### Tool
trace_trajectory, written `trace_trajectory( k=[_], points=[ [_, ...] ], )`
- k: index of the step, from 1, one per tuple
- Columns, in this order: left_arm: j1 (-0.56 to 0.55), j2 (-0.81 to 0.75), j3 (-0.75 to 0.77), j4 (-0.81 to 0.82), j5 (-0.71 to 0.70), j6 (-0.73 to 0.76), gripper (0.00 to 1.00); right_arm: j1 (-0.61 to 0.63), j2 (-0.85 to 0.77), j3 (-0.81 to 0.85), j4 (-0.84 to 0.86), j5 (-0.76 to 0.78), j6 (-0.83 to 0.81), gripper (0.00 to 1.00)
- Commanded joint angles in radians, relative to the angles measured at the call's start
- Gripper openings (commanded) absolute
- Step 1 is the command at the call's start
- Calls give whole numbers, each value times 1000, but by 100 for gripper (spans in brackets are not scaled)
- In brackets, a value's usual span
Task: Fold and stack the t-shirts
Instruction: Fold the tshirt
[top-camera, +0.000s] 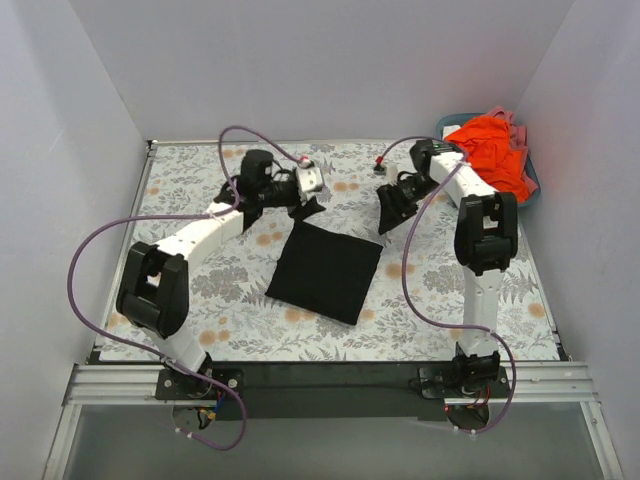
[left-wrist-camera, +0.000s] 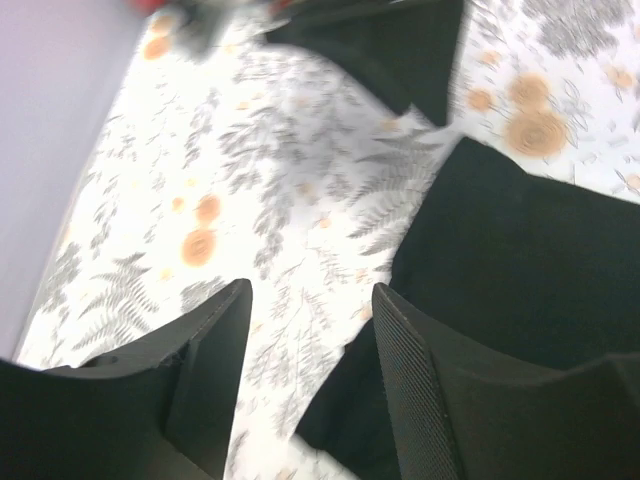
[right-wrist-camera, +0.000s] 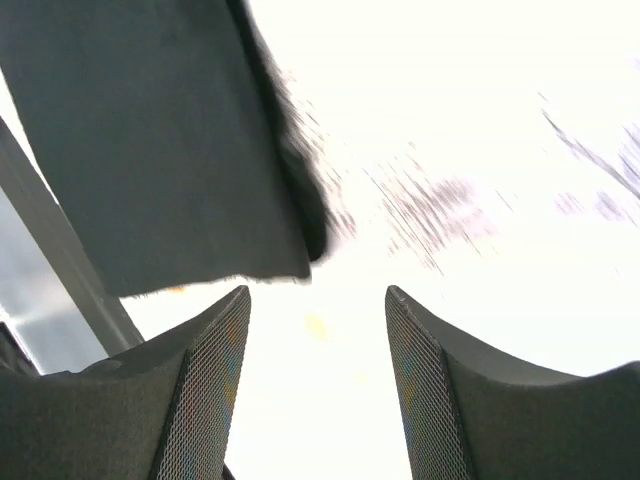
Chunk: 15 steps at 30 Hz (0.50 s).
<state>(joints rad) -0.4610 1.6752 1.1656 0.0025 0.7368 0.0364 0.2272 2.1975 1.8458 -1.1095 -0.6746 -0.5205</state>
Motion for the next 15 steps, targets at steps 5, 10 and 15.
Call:
trace_trajectory(
  k=[5, 10, 15],
  points=[
    [218, 244, 397, -633, 235, -142, 63, -54, -81, -13, -116, -108, -95, 66],
    [249, 408, 611, -797, 280, -164, 65, -48, -30, 4, -113, -131, -79, 68],
    [249, 483, 648, -799, 256, -211, 61, -8, 2, -28, -112, -111, -73, 64]
  ],
)
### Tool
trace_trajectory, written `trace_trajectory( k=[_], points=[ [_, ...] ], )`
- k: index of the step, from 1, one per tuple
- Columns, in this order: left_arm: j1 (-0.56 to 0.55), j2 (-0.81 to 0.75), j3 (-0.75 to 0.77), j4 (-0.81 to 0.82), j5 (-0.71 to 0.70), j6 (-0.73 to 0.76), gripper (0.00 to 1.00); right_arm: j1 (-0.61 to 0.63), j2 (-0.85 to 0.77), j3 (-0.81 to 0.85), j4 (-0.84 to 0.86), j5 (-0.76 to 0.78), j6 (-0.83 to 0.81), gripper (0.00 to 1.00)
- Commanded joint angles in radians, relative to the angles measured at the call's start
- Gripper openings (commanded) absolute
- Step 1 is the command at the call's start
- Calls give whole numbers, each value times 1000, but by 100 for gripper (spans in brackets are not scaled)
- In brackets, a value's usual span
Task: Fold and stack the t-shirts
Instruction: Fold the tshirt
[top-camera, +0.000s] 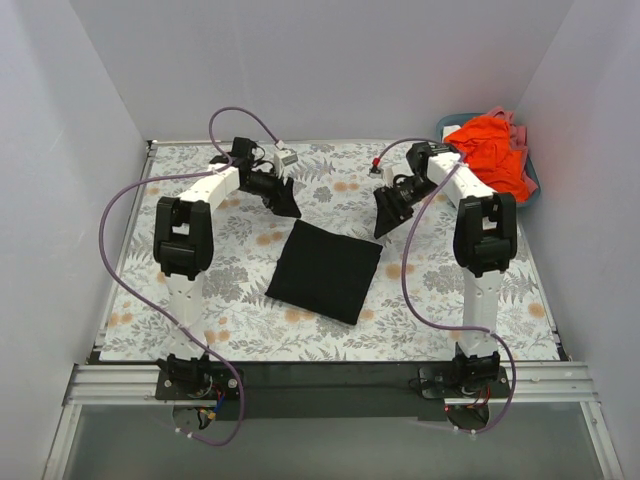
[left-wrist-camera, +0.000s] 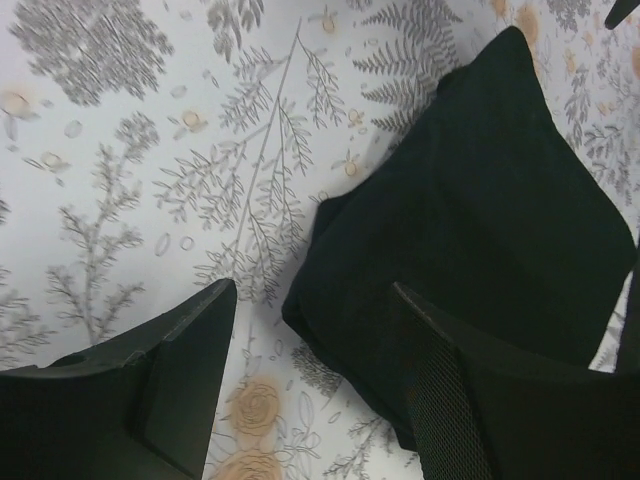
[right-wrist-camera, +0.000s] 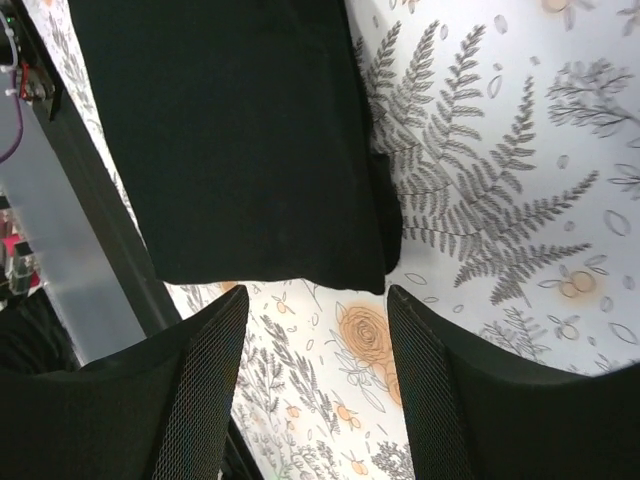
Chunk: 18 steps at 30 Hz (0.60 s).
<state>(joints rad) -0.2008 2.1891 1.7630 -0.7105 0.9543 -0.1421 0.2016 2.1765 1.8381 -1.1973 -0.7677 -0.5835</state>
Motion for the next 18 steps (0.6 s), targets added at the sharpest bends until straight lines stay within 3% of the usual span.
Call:
trace_trajectory(
  k=[1, 4, 11, 15, 18],
  points=[
    [-11, -28, 44, -70, 29, -42, 61, 24, 25, -26, -24, 1, -15, 64],
    [-11, -55, -17, -18, 20, -82, 61, 51, 52, -25, -22, 45, -16, 60],
    [-12, -94, -134, 91, -23, -132, 64, 61, 112, 10, -2, 143, 16, 60],
    [-12, -60, -120, 92, -5, -149, 62, 59, 114, -14, -4, 156, 10, 46],
    [-14, -38, -114, 120, 15, -180, 54, 59, 118, -10, -1, 183, -1, 19]
  ],
)
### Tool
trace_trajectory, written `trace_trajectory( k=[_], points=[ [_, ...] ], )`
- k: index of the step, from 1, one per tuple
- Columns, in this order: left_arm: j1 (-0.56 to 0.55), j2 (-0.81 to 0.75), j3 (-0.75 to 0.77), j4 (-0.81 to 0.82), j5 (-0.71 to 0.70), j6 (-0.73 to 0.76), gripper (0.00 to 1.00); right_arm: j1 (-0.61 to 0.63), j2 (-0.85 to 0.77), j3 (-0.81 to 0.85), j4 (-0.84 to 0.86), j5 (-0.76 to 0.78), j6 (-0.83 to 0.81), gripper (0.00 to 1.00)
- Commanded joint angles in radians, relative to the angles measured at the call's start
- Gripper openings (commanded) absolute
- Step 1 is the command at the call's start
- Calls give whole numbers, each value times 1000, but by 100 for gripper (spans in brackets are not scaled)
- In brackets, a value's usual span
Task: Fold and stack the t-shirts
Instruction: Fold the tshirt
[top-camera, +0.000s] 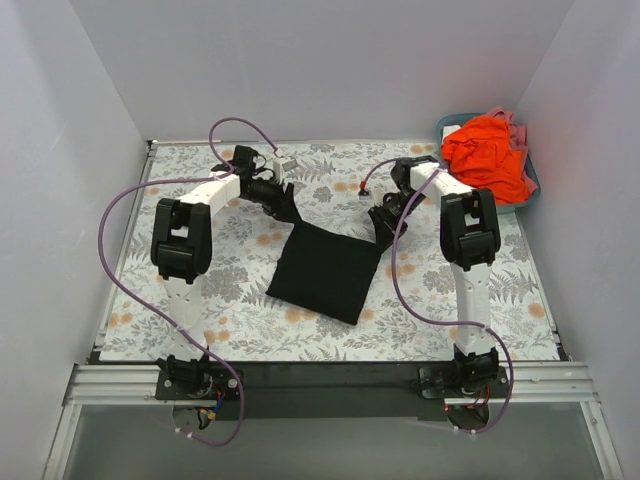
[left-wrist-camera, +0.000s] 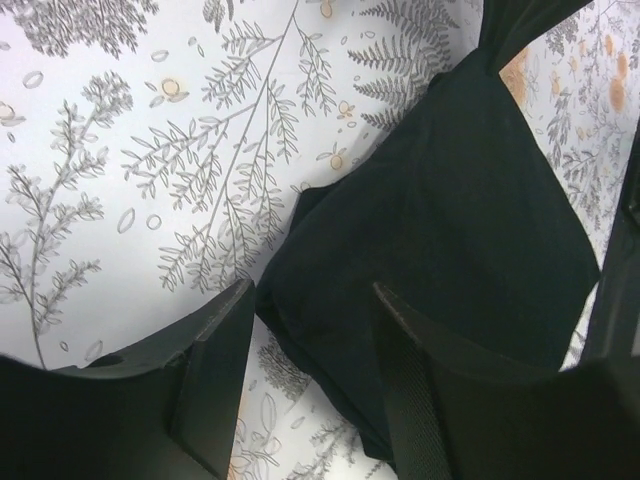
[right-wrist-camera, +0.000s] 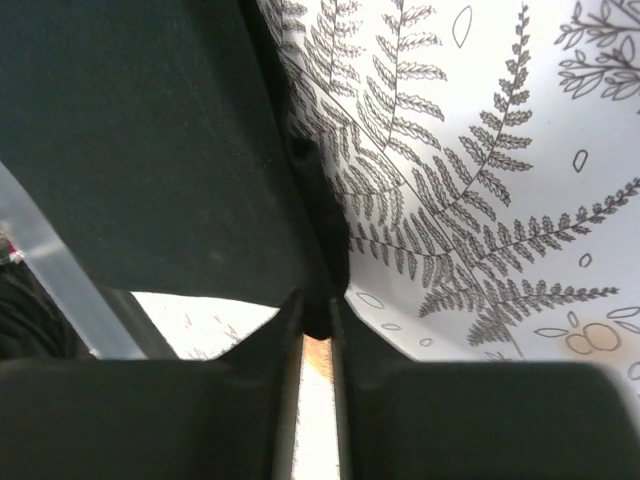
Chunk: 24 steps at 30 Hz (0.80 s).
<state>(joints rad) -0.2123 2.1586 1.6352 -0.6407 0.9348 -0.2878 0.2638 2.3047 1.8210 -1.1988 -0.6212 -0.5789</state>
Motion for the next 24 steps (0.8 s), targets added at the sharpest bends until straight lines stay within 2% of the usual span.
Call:
trace_trajectory(
  k=[1, 3, 10, 14, 18, 19, 21, 22, 24],
  points=[
    [-2, -5, 11, 64, 36, -60, 47, -3, -4, 17, 4, 49, -7, 14],
    [-6, -5, -8, 123, 26, -95, 43, -3, 7, 50, 17, 58, -3, 2],
    [-27, 23, 3, 210, -62, -194, 47, -5, 84, 199, 60, 129, 16, 1],
    [-30, 84, 69, 191, -82, -249, 34, -6, 124, 273, 71, 152, 30, 1],
    [-30, 127, 127, 165, -93, -266, 34, -8, 140, 308, 96, 176, 39, 1],
    [-30, 136, 135, 164, -96, -266, 30, -8, 144, 308, 102, 172, 43, 1],
    [-29, 142, 170, 132, -97, -271, 38, -6, 141, 304, 103, 164, 48, 1],
    [-29, 139, 179, 119, -85, -257, 49, -6, 133, 294, 104, 160, 48, 1],
    [-29, 118, 155, 110, -76, -254, 54, -8, 124, 271, 107, 156, 48, 1]
  ],
)
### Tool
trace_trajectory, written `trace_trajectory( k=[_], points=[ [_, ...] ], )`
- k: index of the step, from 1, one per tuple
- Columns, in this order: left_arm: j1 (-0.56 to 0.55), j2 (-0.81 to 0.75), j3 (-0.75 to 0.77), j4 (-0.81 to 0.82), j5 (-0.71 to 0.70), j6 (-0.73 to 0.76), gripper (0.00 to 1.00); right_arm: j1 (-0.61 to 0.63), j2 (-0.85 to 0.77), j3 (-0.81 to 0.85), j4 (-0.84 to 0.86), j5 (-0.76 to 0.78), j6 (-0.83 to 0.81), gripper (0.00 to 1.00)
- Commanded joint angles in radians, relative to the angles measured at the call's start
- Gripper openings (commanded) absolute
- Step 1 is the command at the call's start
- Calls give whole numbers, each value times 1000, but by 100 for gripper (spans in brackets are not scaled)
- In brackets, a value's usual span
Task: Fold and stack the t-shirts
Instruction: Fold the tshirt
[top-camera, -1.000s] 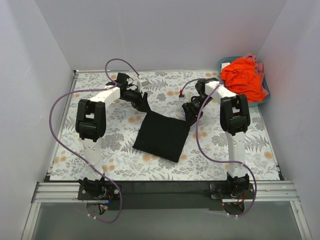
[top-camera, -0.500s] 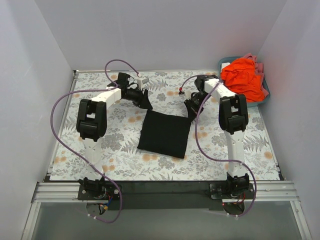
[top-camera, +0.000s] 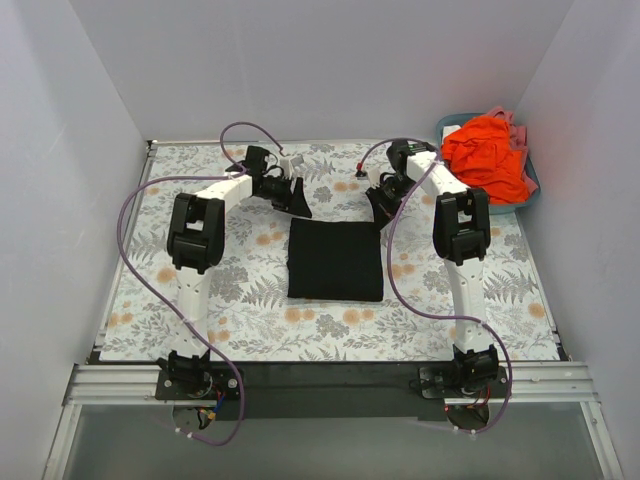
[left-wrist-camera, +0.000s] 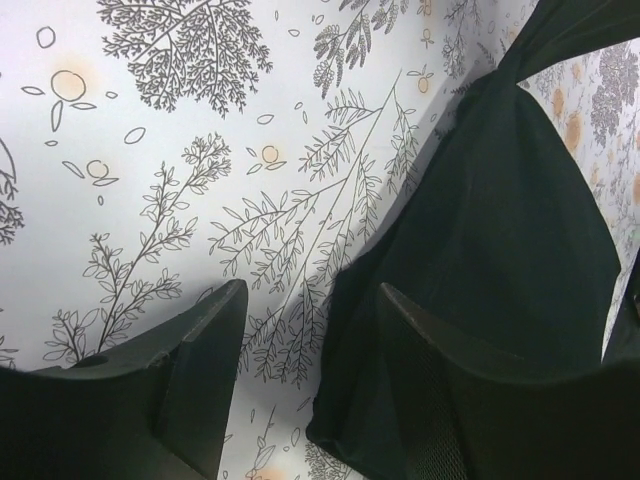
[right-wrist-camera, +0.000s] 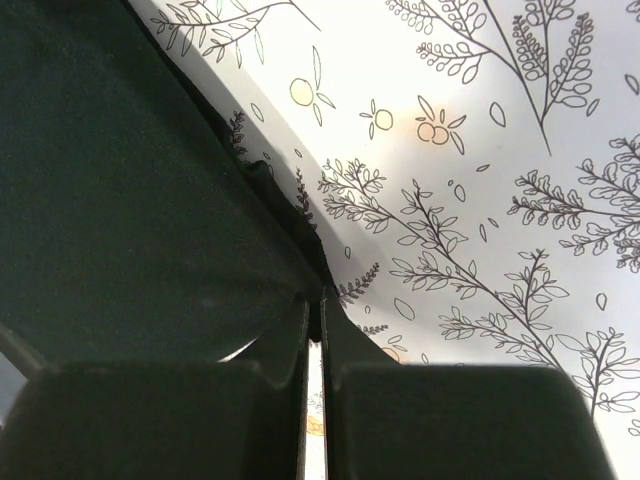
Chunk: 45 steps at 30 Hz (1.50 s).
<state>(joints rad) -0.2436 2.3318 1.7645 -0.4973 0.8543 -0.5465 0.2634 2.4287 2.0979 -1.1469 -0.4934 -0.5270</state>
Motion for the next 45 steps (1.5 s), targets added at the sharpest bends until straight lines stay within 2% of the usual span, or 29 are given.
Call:
trace_trajectory(
  k=[1, 7, 11, 14, 15, 16, 18, 21, 22, 23, 24, 25, 26, 27, 30, 32, 34, 35, 36, 37, 39, 40, 41, 42, 43, 45],
  points=[
    [4, -67, 13, -35, 6, 16, 54, -7, -9, -13, 58, 23, -4, 1],
    [13, -140, -74, -37, 41, 11, 56, -9, -19, -19, 58, 18, -10, 1],
    [17, -161, -103, -44, 26, 20, 51, -10, -29, -27, 58, 24, -14, 1],
    [30, -164, -111, -37, 2, 30, 28, -16, -34, -30, 65, 32, -18, 1],
    [36, -161, -111, -2, -9, -5, 18, -18, -33, -29, 72, 35, -16, 1],
    [41, -141, -84, 14, -23, -16, 2, -23, -25, -18, 81, 42, -4, 1],
    [52, -108, -38, 28, -44, -36, 0, -30, -17, -7, 120, 39, 12, 1],
    [53, -43, 62, 10, 0, -55, 0, -41, 4, 27, 171, 32, 21, 1],
    [53, -35, 76, 5, 12, -65, 12, -41, 9, 39, 177, 33, 22, 2],
    [53, -34, 96, -4, 20, -69, 24, -43, 13, 77, 179, 35, 22, 12],
    [55, -44, 95, -4, -1, -76, 33, -46, 3, 94, 179, 33, 25, 40],
    [67, -67, 84, 14, -6, -105, 39, -55, -11, 105, 177, 24, 27, 49],
    [76, -128, 32, 43, -6, -130, 47, -59, -31, 117, 177, 12, 33, 53],
    [85, -170, 7, 92, -5, -147, 48, -67, -93, 110, 177, 0, 33, 60],
    [102, -317, -78, 109, -8, -144, 50, -84, -259, -1, 177, -82, 53, 64],
    [101, -391, -127, 100, 52, -167, 53, -85, -351, -96, 174, -224, 82, 66],
    [93, -477, -239, 98, 142, -225, 53, -63, -469, -266, 177, -392, 142, 70],
    [67, -505, -296, 98, 225, -251, 54, -46, -500, -333, 179, -443, 159, 70],
    [46, -529, -347, 106, 251, -303, 56, -24, -551, -392, 182, -483, 183, 70],
    [-10, -582, -459, 120, 271, -328, 57, 26, -571, -505, 185, -554, 199, 70],
    [-68, -630, -566, 219, 313, -450, 58, 83, -606, -609, 243, -641, 238, 70],
    [-109, -664, -679, 276, 328, -507, 61, 139, -621, -697, 283, -637, 287, 71],
    [-127, -676, -724, 384, 348, -551, 63, 164, -635, -719, 332, -607, 294, 73],
    [-143, -683, -767, 431, 348, -591, 64, 186, -634, -740, 343, -602, 306, 75],
    [-160, -668, -821, 477, 353, -674, 65, 207, -622, -771, 351, -664, 333, 76],
    [-171, -632, -846, 555, 361, -722, 66, 221, -579, -789, 371, -666, 343, 77]
  ],
)
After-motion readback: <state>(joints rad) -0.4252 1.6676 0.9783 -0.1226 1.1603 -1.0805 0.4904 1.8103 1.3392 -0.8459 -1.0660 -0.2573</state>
